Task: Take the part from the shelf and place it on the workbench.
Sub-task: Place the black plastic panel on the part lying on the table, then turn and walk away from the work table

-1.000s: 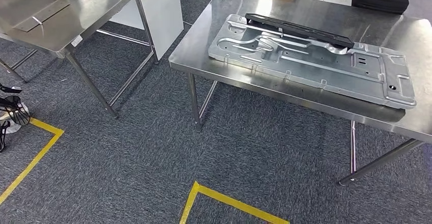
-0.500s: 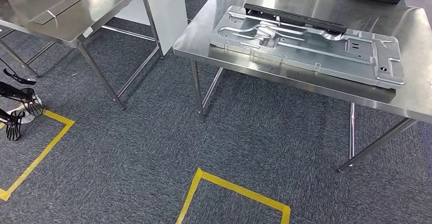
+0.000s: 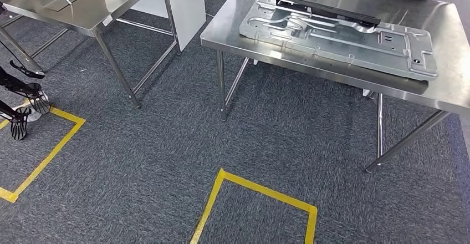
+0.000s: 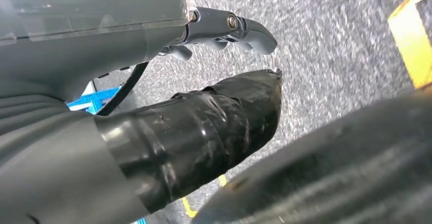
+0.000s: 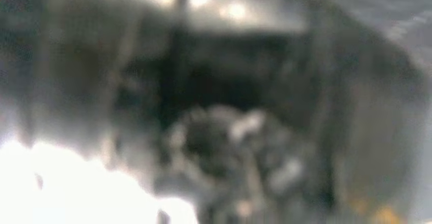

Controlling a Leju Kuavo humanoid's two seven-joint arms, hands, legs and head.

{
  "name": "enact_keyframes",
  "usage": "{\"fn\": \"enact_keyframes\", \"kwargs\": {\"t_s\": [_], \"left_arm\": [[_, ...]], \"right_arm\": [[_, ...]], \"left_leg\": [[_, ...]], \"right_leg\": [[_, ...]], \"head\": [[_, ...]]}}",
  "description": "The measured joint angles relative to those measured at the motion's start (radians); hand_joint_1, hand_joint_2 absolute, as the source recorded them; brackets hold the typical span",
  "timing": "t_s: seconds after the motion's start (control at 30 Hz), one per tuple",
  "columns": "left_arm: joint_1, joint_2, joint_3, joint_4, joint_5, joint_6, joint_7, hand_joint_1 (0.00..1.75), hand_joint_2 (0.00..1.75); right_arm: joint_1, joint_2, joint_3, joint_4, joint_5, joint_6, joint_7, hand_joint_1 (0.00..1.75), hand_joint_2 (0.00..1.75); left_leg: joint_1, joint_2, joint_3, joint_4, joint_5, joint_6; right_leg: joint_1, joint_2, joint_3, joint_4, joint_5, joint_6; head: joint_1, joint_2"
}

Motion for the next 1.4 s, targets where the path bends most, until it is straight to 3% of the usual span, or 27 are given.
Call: {"fn": "enact_keyframes", "kwargs": {"t_s": [0.03, 0.1, 0.13, 0.2, 0.23, 0.27, 0.33, 0.37, 0.4, 0.47, 0.53, 0.6, 0.67, 0.73, 0.8, 0.87, 0.9, 0.93, 0.97, 1.0, 1.07, 1.1, 1.13, 1.23, 1.3, 1.37, 1.4], "left_arm": [[0.0, -0.002, -0.002, -0.002, 0.0, 0.001, -0.002, 0.0, 0.0], [-0.001, -0.005, -0.004, -0.005, 0.001, 0.002, -0.002, 0.0, 0.0], [-0.001, -0.006, -0.005, -0.006, 0.002, 0.002, 0.001, 0.0, 0.0], [0.0, -0.005, -0.006, -0.006, 0.009, 0.002, 0.012, 0.0, 0.0], [0.0, -0.004, -0.006, -0.006, 0.014, 0.002, 0.02, 0.0, 0.0], [0.001, -0.003, -0.006, -0.006, 0.018, 0.001, 0.027, 0.0, 0.0], [0.002, -0.002, -0.005, -0.006, 0.023, -0.002, 0.039, 0.0, 0.0], [0.003, -0.002, -0.005, -0.006, 0.025, -0.003, 0.043, 0.0, 0.0], [0.004, -0.002, -0.005, -0.006, 0.028, -0.005, 0.046, 0.0, 0.0], [0.004, -0.001, -0.005, -0.006, 0.032, -0.008, 0.05, 0.0, 0.0], [0.003, 0.0, -0.005, -0.006, 0.033, -0.009, 0.05, 0.0, 0.0], [0.001, 0.001, -0.005, -0.006, 0.033, -0.01, 0.05, 0.0, 0.0], [0.0, 0.002, -0.005, -0.006, 0.033, -0.011, 0.05, 0.0, 0.0], [-0.001, 0.001, -0.005, -0.006, 0.033, -0.012, 0.05, 0.0, 0.0], [0.0, 0.001, -0.005, -0.006, 0.033, -0.013, 0.049, 0.0, 0.0], [0.002, 0.002, -0.005, -0.006, 0.033, -0.013, 0.043, 0.0, 0.0], [0.003, 0.002, -0.005, -0.006, 0.033, -0.013, 0.039, 0.0, 0.0], [0.003, 0.001, -0.005, -0.006, 0.033, -0.012, 0.035, 0.0, 0.0], [0.002, 0.001, -0.005, -0.006, 0.033, -0.012, 0.031, 0.0, 0.0], [0.002, 0.001, -0.005, -0.006, 0.033, -0.011, 0.029, 0.0, 0.0], [0.001, 0.0, -0.005, -0.006, 0.033, -0.01, 0.026, 0.0, 0.0], [0.002, -0.001, -0.005, -0.007, 0.033, -0.009, 0.025, 0.0, 0.0], [0.002, -0.002, -0.005, -0.007, 0.033, -0.008, 0.025, 0.0, 0.0], [0.0, -0.001, -0.005, -0.007, 0.034, -0.008, 0.021, 0.0, 0.0], [0.002, -0.001, -0.005, -0.007, 0.035, -0.013, 0.009, 0.0, 0.0], [0.004, -0.001, -0.005, -0.007, 0.035, -0.023, 0.0, 0.0, 0.0], [0.004, -0.001, -0.005, -0.007, 0.034, -0.028, -0.001, 0.0, 0.0]], "right_arm": [[-0.001, 0.0, 0.001, -0.001, 0.002, 0.001, -0.004, 0.0, 0.0], [-0.001, -0.001, 0.001, -0.003, 0.002, 0.004, -0.006, 0.0, 0.0], [-0.001, -0.002, 0.001, -0.003, 0.0, 0.005, -0.002, 0.0, 0.0], [-0.001, 0.0, 0.001, -0.003, -0.006, 0.005, 0.014, 0.0, 0.0], [-0.001, 0.001, 0.001, -0.002, -0.011, 0.004, 0.024, 0.0, 0.0], [-0.001, 0.002, 0.001, -0.002, -0.014, 0.002, 0.033, 0.0, 0.0], [-0.001, 0.002, 0.001, -0.001, -0.018, 0.0, 0.046, 0.0, 0.0], [0.0, 0.002, 0.001, -0.001, -0.019, -0.001, 0.049, 0.0, 0.0], [0.001, 0.002, 0.001, -0.001, -0.019, 0.0, 0.05, 0.0, 0.0], [0.002, 0.003, 0.001, -0.001, -0.02, 0.0, 0.05, 0.0, 0.0], [0.0, 0.003, 0.001, -0.001, -0.021, 0.0, 0.05, 0.0, 0.0], [-0.001, 0.003, 0.0, -0.001, -0.023, 0.0, 0.05, 0.0, 0.0], [-0.001, 0.003, 0.0, -0.001, -0.023, 0.0, 0.05, 0.0, 0.0], [0.0, 0.003, 0.0, 0.0, -0.023, 0.004, 0.048, 0.0, 0.0], [0.001, 0.004, 0.0, 0.001, -0.023, 0.011, 0.04, 0.0, 0.0], [0.001, 0.004, -0.001, 0.001, -0.023, 0.018, 0.028, 0.0, 0.0], [0.002, 0.004, -0.001, 0.001, -0.023, 0.021, 0.022, 0.0, 0.0], [0.001, 0.004, -0.001, 0.001, -0.022, 0.022, 0.017, 0.0, 0.0], [0.001, 0.004, -0.001, 0.001, -0.022, 0.022, 0.014, 0.0, 0.0], [0.0, 0.004, -0.001, 0.001, -0.022, 0.022, 0.012, 0.0, 0.0], [-0.002, 0.003, -0.001, 0.001, -0.023, 0.022, 0.013, 0.0, 0.0], [-0.003, 0.003, -0.001, 0.001, -0.024, 0.023, 0.015, 0.0, 0.0], [-0.003, 0.003, -0.001, 0.001, -0.026, 0.023, 0.018, 0.0, 0.0], [-0.004, 0.006, -0.002, 0.001, -0.031, 0.029, 0.035, 0.0, 0.0], [-0.003, 0.007, -0.002, 0.001, -0.034, 0.034, 0.046, 0.0, 0.0], [-0.001, 0.008, -0.002, 0.001, -0.035, 0.038, 0.051, 0.0, 0.0], [0.0, 0.008, -0.002, 0.001, -0.035, 0.04, 0.051, 0.0, 0.0]], "left_leg": [[-0.003, 0.0, -0.016, 0.01, 0.007, -0.002], [-0.005, 0.0, -0.037, 0.023, 0.022, -0.009], [-0.005, 0.001, -0.042, 0.024, 0.032, -0.014], [-0.004, 0.001, -0.048, 0.024, 0.044, -0.027], [-0.002, -0.001, -0.054, 0.032, 0.027, -0.034], [0.0, -0.004, -0.062, 0.057, -0.009, -0.041], [0.01, -0.007, -0.086, 0.154, -0.116, -0.054], [0.015, -0.007, -0.096, 0.216, -0.154, -0.059], [0.02, -0.007, -0.099, 0.266, -0.166, -0.064], [0.028, -0.007, -0.066, 0.29, -0.122, -0.074], [0.037, -0.008, 0.032, 0.186, -0.081, -0.083], [0.036, -0.013, 0.129, 0.044, -0.107, -0.079], [0.028, -0.016, 0.154, -0.015, -0.128, -0.063], [0.027, -0.011, 0.138, -0.017, -0.112, -0.04], [0.027, -0.005, 0.115, -0.02, -0.09, -0.018], [0.02, -0.001, 0.086, -0.018, -0.068, -0.006], [0.016, -0.001, 0.07, -0.016, -0.057, -0.004], [0.012, 0.0, 0.054, -0.013, -0.046, -0.003], [0.009, 0.0, 0.038, -0.009, -0.036, -0.003], [0.006, -0.001, 0.022, -0.004, -0.026, -0.003], [0.002, -0.001, -0.001, 0.005, -0.011, -0.007], [0.0, -0.001, -0.008, 0.008, -0.003, -0.011], [-0.002, 0.0, -0.014, 0.009, 0.005, -0.014], [-0.002, 0.002, -0.028, 0.014, 0.015, -0.029], [0.001, -0.003, -0.048, 0.066, -0.044, -0.042], [0.006, -0.005, -0.082, 0.18, -0.133, -0.052], [0.009, -0.005, -0.096, 0.238, -0.158, -0.055]], "right_leg": [[0.006, 0.0, 0.057, -0.074, 0.011, -0.009], [0.014, -0.001, 0.141, -0.207, -0.009, -0.022], [0.017, -0.002, 0.154, -0.24, -0.02, -0.025], [0.014, -0.004, 0.144, -0.258, -0.008, -0.032], [0.01, -0.006, 0.135, -0.261, 0.005, -0.037], [0.006, -0.008, 0.124, -0.265, 0.018, -0.043], [0.004, -0.011, 0.094, -0.262, 0.042, -0.048], [0.003, -0.012, 0.077, -0.259, 0.054, -0.048], [0.002, -0.013, 0.059, -0.254, 0.065, -0.045], [-0.003, -0.014, 0.019, -0.24, 0.084, -0.037], [-0.008, -0.014, -0.014, -0.219, 0.098, -0.024], [-0.01, -0.013, -0.034, -0.201, 0.11, -0.01], [-0.011, -0.013, -0.043, -0.198, 0.127, 0.006], [-0.015, -0.011, -0.05, -0.193, 0.121, 0.018], [-0.018, -0.007, -0.073, -0.131, 0.044, 0.024], [-0.015, -0.005, -0.103, -0.009, -0.055, 0.024], [-0.013, -0.004, -0.108, 0.044, -0.076, 0.023], [-0.011, -0.003, -0.102, 0.074, -0.071, 0.021], [-0.008, -0.002, -0.081, 0.073, -0.046, 0.016], [-0.003, -0.001, -0.04, 0.034, -0.014, 0.008], [0.009, 0.001, 0.069, -0.107, 0.015, -0.011], [0.013, 0.002, 0.118, -0.18, 0.008, -0.019], [0.017, 0.002, 0.145, -0.228, -0.004, -0.024], [0.014, 0.003, 0.143, -0.268, -0.003, -0.036], [0.009, 0.004, 0.127, -0.271, 0.014, -0.05], [0.009, 0.009, 0.107, -0.267, 0.028, -0.057], [0.009, 0.013, 0.095, -0.262, 0.035, -0.056]], "head": [[0.0, 0.0], [0.0, 0.0], [0.0, 0.0], [0.0, 0.0], [0.0, 0.0], [0.001, 0.0], [0.0, 0.0], [0.0, 0.0], [0.0, 0.0], [0.0, 0.0], [0.0, 0.0], [0.0, 0.0], [0.0, 0.0], [0.001, 0.0], [0.001, 0.0], [0.001, 0.0], [0.001, 0.0], [0.001, 0.0], [0.001, 0.0], [0.001, 0.0], [0.001, 0.0], [0.001, 0.0], [0.001, 0.0], [0.0, 0.0], [0.001, 0.0], [0.0, 0.0], [0.0, 0.0]]}}
